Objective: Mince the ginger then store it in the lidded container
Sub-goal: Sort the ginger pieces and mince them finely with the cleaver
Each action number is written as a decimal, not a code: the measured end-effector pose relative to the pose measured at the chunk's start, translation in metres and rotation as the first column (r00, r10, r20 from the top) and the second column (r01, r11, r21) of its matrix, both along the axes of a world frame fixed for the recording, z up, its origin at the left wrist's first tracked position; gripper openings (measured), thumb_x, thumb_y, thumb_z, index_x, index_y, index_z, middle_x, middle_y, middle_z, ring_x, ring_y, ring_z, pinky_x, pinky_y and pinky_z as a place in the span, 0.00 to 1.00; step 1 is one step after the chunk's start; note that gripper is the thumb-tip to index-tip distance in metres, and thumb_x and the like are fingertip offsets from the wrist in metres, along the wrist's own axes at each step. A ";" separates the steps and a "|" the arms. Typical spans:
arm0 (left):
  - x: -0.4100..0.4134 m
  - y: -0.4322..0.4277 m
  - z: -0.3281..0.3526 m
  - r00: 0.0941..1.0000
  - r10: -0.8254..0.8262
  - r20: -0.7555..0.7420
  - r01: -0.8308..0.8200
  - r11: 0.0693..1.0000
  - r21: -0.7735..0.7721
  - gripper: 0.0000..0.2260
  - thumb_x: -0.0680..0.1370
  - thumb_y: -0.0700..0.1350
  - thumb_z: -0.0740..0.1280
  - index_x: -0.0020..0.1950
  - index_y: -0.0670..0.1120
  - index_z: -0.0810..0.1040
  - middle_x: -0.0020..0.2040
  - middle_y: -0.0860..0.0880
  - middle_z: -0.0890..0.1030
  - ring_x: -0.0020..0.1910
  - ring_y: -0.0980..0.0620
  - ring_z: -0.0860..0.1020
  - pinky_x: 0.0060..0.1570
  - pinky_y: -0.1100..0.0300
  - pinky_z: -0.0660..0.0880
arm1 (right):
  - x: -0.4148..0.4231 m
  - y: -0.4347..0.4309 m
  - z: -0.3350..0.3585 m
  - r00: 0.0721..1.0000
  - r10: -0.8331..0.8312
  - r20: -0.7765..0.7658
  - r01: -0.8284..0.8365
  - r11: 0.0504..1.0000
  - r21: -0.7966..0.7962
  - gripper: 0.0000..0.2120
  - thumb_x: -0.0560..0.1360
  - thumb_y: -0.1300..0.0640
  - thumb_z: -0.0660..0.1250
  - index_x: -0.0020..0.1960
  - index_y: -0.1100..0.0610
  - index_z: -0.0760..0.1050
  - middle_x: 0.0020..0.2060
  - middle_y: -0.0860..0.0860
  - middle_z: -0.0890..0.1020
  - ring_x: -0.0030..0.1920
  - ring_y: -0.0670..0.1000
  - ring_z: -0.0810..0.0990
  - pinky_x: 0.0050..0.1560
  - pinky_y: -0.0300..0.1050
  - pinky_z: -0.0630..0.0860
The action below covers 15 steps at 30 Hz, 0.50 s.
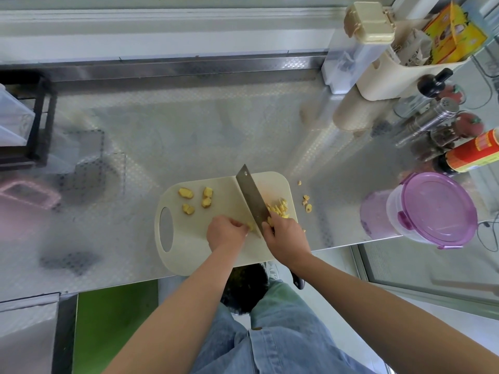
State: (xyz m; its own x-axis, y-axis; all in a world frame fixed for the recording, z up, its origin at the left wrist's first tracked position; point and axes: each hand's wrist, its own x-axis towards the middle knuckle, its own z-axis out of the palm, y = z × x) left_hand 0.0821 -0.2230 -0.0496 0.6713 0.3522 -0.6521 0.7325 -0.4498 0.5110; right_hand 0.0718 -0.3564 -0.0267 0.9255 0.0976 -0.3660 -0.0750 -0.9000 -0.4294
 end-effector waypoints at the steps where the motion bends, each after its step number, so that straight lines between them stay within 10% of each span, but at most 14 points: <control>1: 0.000 0.000 0.000 1.000 0.000 -0.001 0.000 1.000 0.001 0.06 0.70 0.48 0.74 0.36 0.47 0.84 0.36 0.48 0.84 0.39 0.48 0.82 0.36 0.62 0.70 | 0.000 -0.001 0.001 1.000 0.001 -0.004 -0.001 1.000 0.016 0.10 0.80 0.53 0.57 0.43 0.57 0.67 0.30 0.52 0.70 0.32 0.56 0.69 0.30 0.45 0.62; 15: 0.000 0.000 0.003 1.000 0.010 -0.006 -0.010 1.000 -0.008 0.05 0.70 0.47 0.73 0.37 0.46 0.84 0.36 0.48 0.84 0.39 0.49 0.82 0.36 0.63 0.69 | 0.001 -0.004 0.004 0.992 0.108 -0.067 -0.110 0.993 -0.032 0.12 0.81 0.49 0.55 0.41 0.54 0.66 0.29 0.49 0.69 0.29 0.49 0.67 0.29 0.42 0.60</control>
